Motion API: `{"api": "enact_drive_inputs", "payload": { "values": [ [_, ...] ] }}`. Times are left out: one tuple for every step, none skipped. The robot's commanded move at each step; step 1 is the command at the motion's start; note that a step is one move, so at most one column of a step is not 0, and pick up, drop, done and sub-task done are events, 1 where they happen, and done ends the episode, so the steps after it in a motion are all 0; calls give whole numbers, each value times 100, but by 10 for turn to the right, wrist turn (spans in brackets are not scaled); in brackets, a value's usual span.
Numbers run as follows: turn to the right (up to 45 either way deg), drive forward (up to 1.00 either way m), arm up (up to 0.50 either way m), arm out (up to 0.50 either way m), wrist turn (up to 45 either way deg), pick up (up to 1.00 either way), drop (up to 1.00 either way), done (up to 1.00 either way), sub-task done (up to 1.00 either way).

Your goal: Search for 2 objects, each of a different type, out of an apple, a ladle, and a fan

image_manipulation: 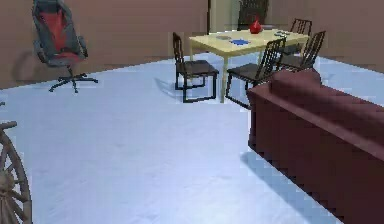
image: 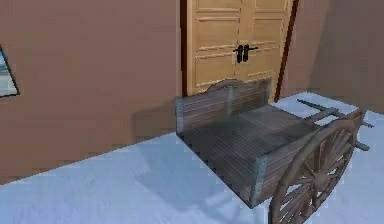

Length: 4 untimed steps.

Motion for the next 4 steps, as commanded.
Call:
{"api": "enact_drive_inputs", "payload": {
  "values": [
    [450, 0, 0, 0, 0, 0, 0, 0, 0],
    [270, 0, 0, 0, 0, 0, 0, 0, 0],
    [0, 100, 0, 0, 0, 0, 0, 0, 0],
    [0, 100, 0, 0, 0, 0, 0, 0, 0]
  ]
}}
